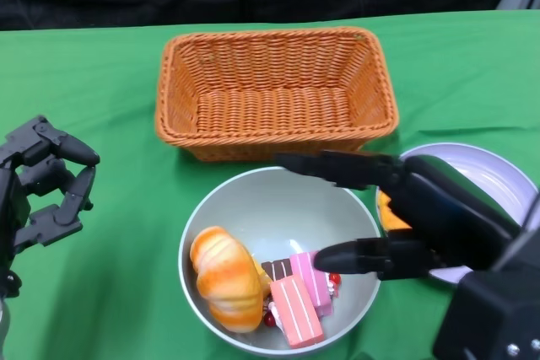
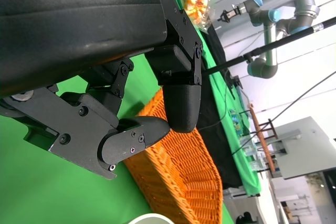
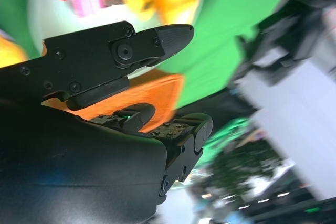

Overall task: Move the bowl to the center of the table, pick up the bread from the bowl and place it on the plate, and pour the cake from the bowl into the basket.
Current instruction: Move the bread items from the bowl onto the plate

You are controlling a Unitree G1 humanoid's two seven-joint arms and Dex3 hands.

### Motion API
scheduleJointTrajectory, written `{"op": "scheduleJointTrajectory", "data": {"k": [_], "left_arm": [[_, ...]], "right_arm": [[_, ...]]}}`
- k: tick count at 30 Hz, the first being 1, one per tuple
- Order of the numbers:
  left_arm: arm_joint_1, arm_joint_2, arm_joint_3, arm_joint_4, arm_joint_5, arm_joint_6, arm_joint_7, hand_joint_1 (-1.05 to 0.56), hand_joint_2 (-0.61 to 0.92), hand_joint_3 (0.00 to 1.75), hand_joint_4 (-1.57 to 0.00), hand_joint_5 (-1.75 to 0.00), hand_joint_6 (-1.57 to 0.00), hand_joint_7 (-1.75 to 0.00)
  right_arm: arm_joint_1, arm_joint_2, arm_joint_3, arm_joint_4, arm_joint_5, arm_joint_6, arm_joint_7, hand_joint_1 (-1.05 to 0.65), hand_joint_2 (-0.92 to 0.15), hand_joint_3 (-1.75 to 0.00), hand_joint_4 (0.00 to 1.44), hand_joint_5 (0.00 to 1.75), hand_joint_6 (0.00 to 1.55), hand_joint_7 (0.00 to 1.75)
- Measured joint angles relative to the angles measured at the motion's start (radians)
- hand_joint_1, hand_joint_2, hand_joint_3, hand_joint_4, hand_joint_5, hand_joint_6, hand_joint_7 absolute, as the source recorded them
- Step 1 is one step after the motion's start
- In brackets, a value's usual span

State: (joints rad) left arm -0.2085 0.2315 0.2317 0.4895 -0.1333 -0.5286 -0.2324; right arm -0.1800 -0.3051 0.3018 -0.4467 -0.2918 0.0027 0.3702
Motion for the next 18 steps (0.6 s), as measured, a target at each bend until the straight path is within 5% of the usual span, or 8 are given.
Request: {"op": "scheduleJointTrajectory", "data": {"k": [9,18], "left_arm": [[0.002,0.0,-0.003,-0.001,0.016,-0.009,0.016,-0.24,0.71,0.8,-0.76,-1.69,-0.69,-1.43],[0.001,-0.002,-0.013,0.01,0.042,-0.026,0.041,-0.27,0.71,0.77,-0.73,-1.74,-0.68,-1.45]], "right_arm": [[-0.102,0.085,0.159,0.089,-0.057,0.113,0.07,-0.7,-0.92,-0.1,0.55,0.09,0.5,0.02],[-0.17,0.086,0.215,0.232,-0.081,-0.037,0.079,-0.7,-0.92,-0.09,0.49,0.05,0.52,0.01]]}}
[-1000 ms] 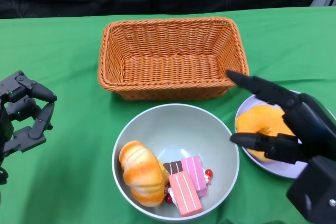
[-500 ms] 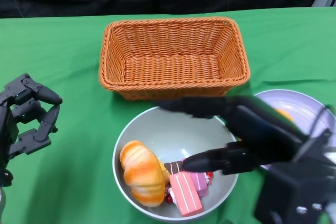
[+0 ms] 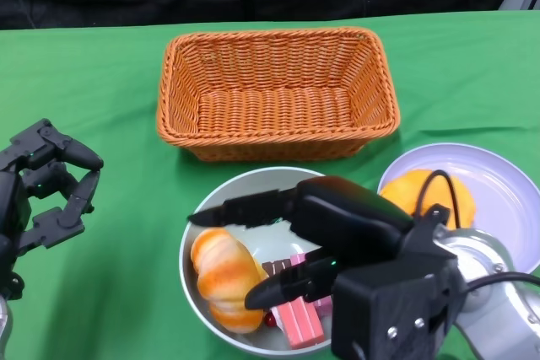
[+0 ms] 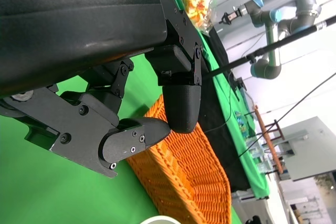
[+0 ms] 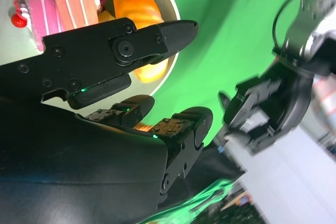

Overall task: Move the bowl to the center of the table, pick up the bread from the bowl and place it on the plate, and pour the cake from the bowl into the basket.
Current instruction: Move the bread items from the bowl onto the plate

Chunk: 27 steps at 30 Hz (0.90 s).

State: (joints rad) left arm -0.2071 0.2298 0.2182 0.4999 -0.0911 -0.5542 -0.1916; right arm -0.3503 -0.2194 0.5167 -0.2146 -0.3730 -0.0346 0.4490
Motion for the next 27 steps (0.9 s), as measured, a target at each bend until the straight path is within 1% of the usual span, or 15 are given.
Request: {"op": "scheduleJointTrajectory", "data": {"k": [4,8,11,13,16,22,27], "left_arm": [[0.0,-0.003,0.0,0.0,-0.005,-0.004,0.001,-0.24,0.73,0.77,-0.75,-1.72,-0.67,-1.46],[0.0,-0.003,0.0,0.0,-0.024,-0.004,-0.006,-0.24,0.73,0.76,-0.76,-1.7,-0.67,-1.45],[0.0,-0.003,-0.002,0.003,-0.027,-0.01,-0.009,-0.24,0.74,0.74,-0.77,-1.69,-0.68,-1.43],[0.0,-0.004,-0.002,0.006,-0.026,-0.014,-0.009,-0.24,0.74,0.74,-0.78,-1.69,-0.69,-1.42],[-0.001,-0.005,-0.002,0.012,-0.026,-0.02,-0.009,-0.23,0.73,0.76,-0.78,-1.7,-0.7,-1.42],[-0.002,-0.006,-0.002,0.015,-0.025,-0.022,-0.008,-0.24,0.72,0.78,-0.79,-1.71,-0.7,-1.43],[-0.002,-0.006,-0.006,0.015,-0.025,-0.022,-0.008,-0.24,0.72,0.79,-0.78,-1.71,-0.69,-1.44]], "right_arm": [[-0.038,-0.017,0.022,0.077,-0.055,-0.117,-0.004,-0.68,-0.92,-0.06,0.47,0.03,0.55,0.02],[-0.044,-0.02,0.026,0.108,-0.079,-0.163,-0.004,-0.68,-0.92,-0.06,0.46,0.02,0.56,0.02],[-0.051,-0.025,0.03,0.101,-0.091,-0.127,0.044,-0.69,-0.92,-0.08,0.41,0.0,0.54,0.0],[-0.056,-0.034,0.036,0.084,-0.11,-0.09,0.088,-0.7,-0.92,-0.09,0.4,0.0,0.54,0.0],[-0.063,-0.038,0.038,0.064,-0.135,-0.063,0.118,-0.72,-0.92,-0.09,0.4,0.0,0.53,0.0],[-0.064,-0.037,0.044,0.039,-0.201,-0.033,0.126,-0.74,-0.92,-0.11,0.41,0.01,0.52,0.0],[-0.064,-0.034,0.049,0.03,-0.245,-0.007,0.126,-0.72,-0.92,-0.12,0.39,0.0,0.5,0.0]]}}
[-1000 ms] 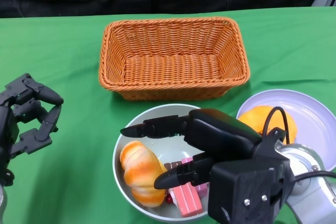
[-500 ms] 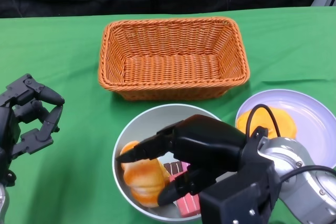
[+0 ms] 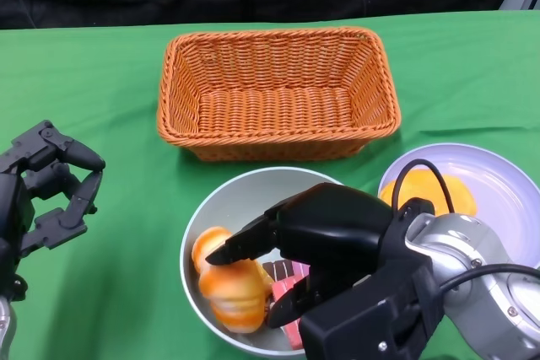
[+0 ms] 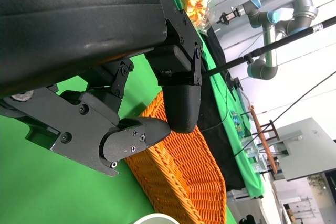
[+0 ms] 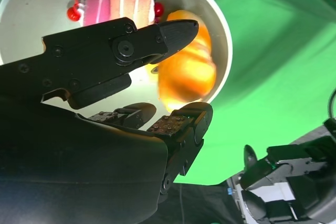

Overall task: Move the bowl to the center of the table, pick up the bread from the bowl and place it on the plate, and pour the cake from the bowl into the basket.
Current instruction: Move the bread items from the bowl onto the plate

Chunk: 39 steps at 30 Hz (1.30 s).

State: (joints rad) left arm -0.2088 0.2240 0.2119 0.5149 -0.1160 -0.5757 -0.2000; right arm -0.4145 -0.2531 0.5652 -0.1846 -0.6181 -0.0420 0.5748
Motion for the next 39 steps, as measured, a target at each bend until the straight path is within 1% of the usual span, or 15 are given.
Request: {"op": "scheduleJointTrajectory", "data": {"k": [9,14,21,31,37,39], "left_arm": [[0.0,0.0,-0.002,0.0,0.0,0.0,0.0,-0.24,0.72,0.78,-0.77,-1.71,-0.69,-1.43],[0.0,0.0,-0.002,0.0,-0.001,0.0,0.0,-0.24,0.72,0.78,-0.77,-1.72,-0.7,-1.43],[0.0,0.0,-0.002,0.0,-0.001,0.0,0.0,-0.23,0.71,0.8,-0.78,-1.71,-0.71,-1.42],[0.0,0.0,-0.002,0.0,-0.013,-0.006,-0.003,-0.21,0.69,0.87,-0.78,-1.71,-0.7,-1.44],[0.0,-0.001,-0.002,0.0,-0.015,-0.006,-0.011,-0.2,0.68,0.89,-0.78,-1.7,-0.7,-1.44],[0.0,-0.001,-0.002,0.0,-0.015,-0.006,-0.011,-0.21,0.68,0.89,-0.78,-1.7,-0.7,-1.44]], "right_arm": [[0.02,0.013,-0.003,0.0,-0.009,-0.001,-0.038,-0.72,-0.92,-0.12,0.4,0.01,0.5,0.0],[0.019,0.018,0.003,0.006,-0.005,0.008,-0.016,-0.73,-0.92,-0.13,0.39,0.0,0.47,0.0],[-0.005,0.045,0.032,0.043,-0.003,0.021,0.02,-0.76,-0.92,-0.16,0.39,0.01,0.43,0.0],[-0.025,0.062,0.061,0.089,-0.012,0.013,0.009,-0.75,-0.92,-0.15,0.42,0.02,0.44,0.0],[-0.032,0.072,0.077,0.099,-0.057,0.008,-0.015,-0.73,-0.92,-0.15,0.46,0.03,0.46,0.01],[-0.038,0.069,0.092,0.099,-0.107,0.005,-0.032,-0.72,-0.92,-0.16,0.49,0.05,0.48,0.02]]}}
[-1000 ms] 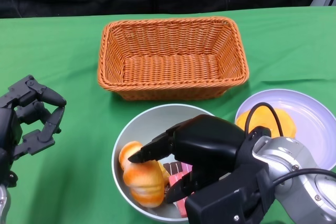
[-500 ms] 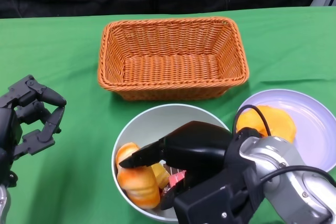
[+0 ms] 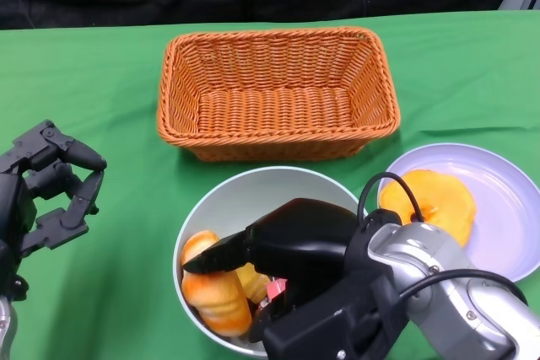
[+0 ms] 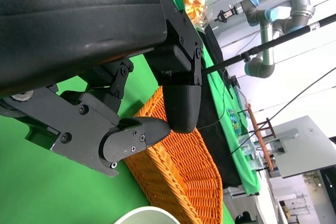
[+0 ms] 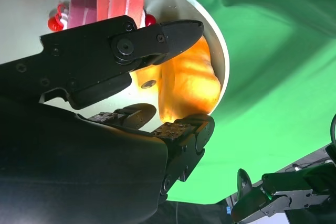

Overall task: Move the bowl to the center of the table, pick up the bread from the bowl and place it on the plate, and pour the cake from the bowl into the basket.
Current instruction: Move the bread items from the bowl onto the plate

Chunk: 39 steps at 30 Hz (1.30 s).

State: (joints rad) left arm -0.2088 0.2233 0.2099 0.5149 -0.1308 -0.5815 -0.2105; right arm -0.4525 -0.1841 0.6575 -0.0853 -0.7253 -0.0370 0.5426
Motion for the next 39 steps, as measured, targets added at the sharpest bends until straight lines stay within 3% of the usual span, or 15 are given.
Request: {"op": "scheduleJointTrajectory", "data": {"k": [4,7,14,15,17,18,19,21,23,26,30,35,39], "left_arm": [[0.0,0.0,0.0,0.0,0.0,0.0,0.0,-0.2,0.67,0.9,-0.79,-1.7,-0.7,-1.45],[0.0,0.0,0.0,0.002,0.0,-0.002,-0.002,-0.2,0.66,0.91,-0.79,-1.7,-0.7,-1.45],[0.0,0.0,0.0,0.002,-0.001,-0.004,-0.008,-0.2,0.66,0.92,-0.78,-1.71,-0.69,-1.46],[0.0,0.0,0.0,0.002,-0.001,-0.004,-0.01,-0.2,0.66,0.92,-0.78,-1.71,-0.69,-1.46],[0.0,0.0,0.0,0.003,-0.001,-0.005,-0.01,-0.2,0.66,0.93,-0.78,-1.71,-0.69,-1.45],[0.0,0.0,0.0,0.006,-0.001,-0.005,-0.01,-0.2,0.66,0.93,-0.78,-1.71,-0.69,-1.45],[0.0,0.0,0.0,0.008,-0.001,-0.005,-0.01,-0.2,0.65,0.93,-0.78,-1.71,-0.69,-1.45],[-0.001,0.0,0.001,0.013,-0.001,-0.008,-0.01,-0.21,0.65,0.93,-0.79,-1.71,-0.7,-1.45],[-0.001,0.0,0.001,0.016,-0.001,-0.012,-0.01,-0.22,0.65,0.92,-0.79,-1.71,-0.7,-1.44],[-0.001,0.0,0.001,0.018,-0.001,-0.013,-0.01,-0.21,0.66,0.91,-0.79,-1.7,-0.7,-1.44],[-0.001,0.0,0.001,0.019,0.0,-0.016,-0.01,-0.21,0.66,0.91,-0.78,-1.7,-0.69,-1.45],[-0.001,0.0,0.001,0.02,0.0,-0.019,-0.009,-0.22,0.67,0.88,-0.78,-1.71,-0.7,-1.45],[-0.001,0.0,0.001,0.02,0.0,-0.019,-0.01,-0.22,0.68,0.88,-0.78,-1.71,-0.69,-1.45]], "right_arm": [[-0.013,-0.003,0.03,0.0,-0.081,-0.009,-0.03,-0.66,-0.92,-0.14,0.56,0.07,0.51,0.02],[-0.015,0.004,0.043,0.025,-0.124,-0.023,-0.089,-0.5,-0.92,-0.08,0.78,0.16,0.61,0.04],[-0.006,0.025,0.04,0.072,-0.135,-0.03,-0.197,-0.34,-0.92,-0.04,1.01,0.28,0.72,0.04],[-0.004,0.027,0.037,0.08,-0.133,-0.031,-0.209,-0.32,-0.92,-0.03,0.99,0.37,0.74,0.03],[0.001,0.038,0.029,0.102,-0.117,-0.038,-0.239,-0.28,-0.92,-0.02,0.88,0.72,0.84,0.02],[0.004,0.043,0.024,0.112,-0.113,-0.041,-0.252,-0.28,-0.92,-0.02,0.85,0.78,0.86,0.01],[0.007,0.048,0.02,0.128,-0.105,-0.053,-0.279,-0.25,-0.89,-0.01,0.89,0.86,0.98,0.06],[0.013,0.059,0.014,0.171,-0.096,-0.084,-0.355,-0.21,-0.87,0.0,0.79,1.32,1.16,0.12],[0.016,0.067,0.011,0.211,-0.091,-0.116,-0.422,-0.2,-0.88,-0.01,0.74,1.53,1.19,0.14],[0.015,0.07,0.007,0.261,-0.079,-0.153,-0.489,-0.21,-0.91,-0.02,0.7,1.63,1.17,0.18],[0.015,0.072,-0.007,0.31,-0.077,-0.182,-0.561,-0.24,-0.92,-0.06,0.73,1.59,1.13,0.17],[0.015,0.075,-0.027,0.343,-0.073,-0.204,-0.625,-0.25,-0.92,-0.1,0.68,1.69,1.14,0.18],[0.015,0.074,-0.03,0.362,-0.073,-0.224,-0.657,-0.26,-0.92,-0.13,0.67,1.63,1.11,0.2]]}}
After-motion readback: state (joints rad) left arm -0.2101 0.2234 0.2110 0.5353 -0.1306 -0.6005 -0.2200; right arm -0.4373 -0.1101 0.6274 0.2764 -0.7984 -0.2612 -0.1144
